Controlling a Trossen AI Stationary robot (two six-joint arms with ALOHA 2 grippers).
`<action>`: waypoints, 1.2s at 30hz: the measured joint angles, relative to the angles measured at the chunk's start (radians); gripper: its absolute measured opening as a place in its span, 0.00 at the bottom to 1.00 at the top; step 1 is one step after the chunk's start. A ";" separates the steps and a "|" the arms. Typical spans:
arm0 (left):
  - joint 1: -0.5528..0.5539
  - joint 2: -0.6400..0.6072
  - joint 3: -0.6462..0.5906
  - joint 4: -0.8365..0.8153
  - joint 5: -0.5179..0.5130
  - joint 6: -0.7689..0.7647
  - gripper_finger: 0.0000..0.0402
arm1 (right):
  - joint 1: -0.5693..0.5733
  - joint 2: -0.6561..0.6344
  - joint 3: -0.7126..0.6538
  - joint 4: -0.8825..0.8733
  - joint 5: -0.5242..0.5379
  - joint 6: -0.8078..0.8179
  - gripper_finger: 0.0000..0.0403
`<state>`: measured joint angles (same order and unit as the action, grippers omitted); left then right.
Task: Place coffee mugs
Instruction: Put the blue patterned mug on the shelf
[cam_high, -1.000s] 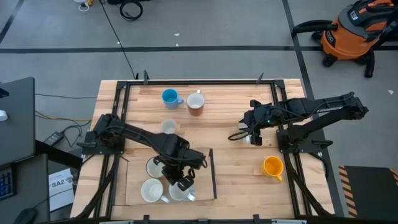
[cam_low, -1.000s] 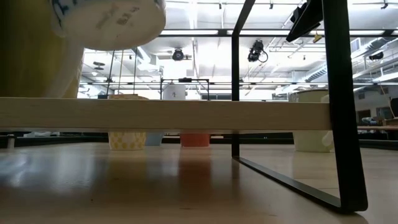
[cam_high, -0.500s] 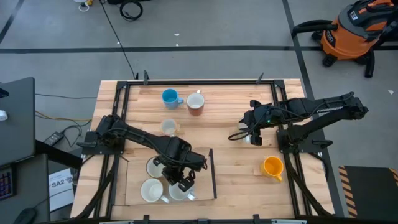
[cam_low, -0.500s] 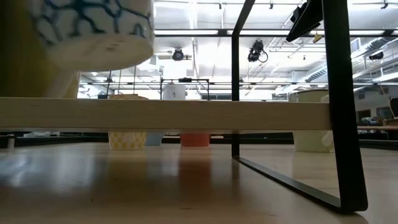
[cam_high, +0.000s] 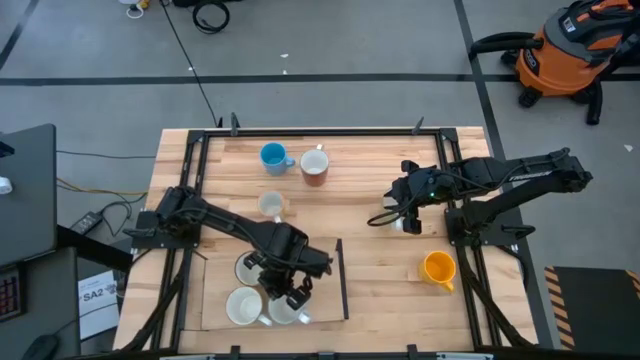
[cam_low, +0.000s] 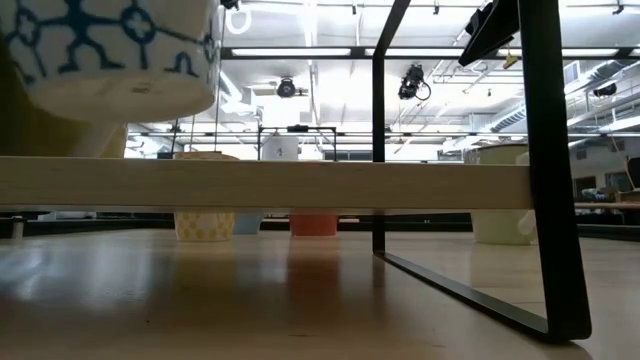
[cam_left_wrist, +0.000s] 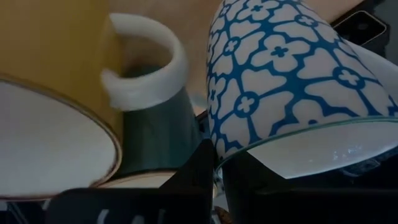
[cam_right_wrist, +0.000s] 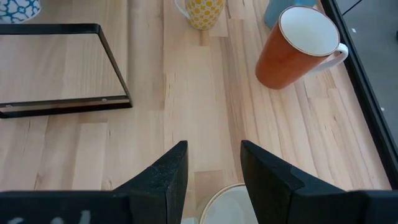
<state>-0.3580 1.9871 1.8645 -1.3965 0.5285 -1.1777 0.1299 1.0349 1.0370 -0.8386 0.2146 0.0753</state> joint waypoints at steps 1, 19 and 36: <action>0.000 0.003 0.001 -0.008 0.003 -0.014 0.06 | 0.000 0.000 0.000 0.000 0.000 0.000 0.38; 0.000 0.062 0.001 -0.048 0.019 0.018 0.06 | 0.000 0.000 0.000 0.009 0.000 0.000 0.38; 0.001 0.062 0.001 -0.047 0.020 0.012 0.21 | 0.000 0.000 0.000 0.008 0.000 0.000 0.38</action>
<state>-0.3573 2.0495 1.8652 -1.4433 0.5483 -1.1660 0.1297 1.0351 1.0367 -0.8303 0.2146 0.0750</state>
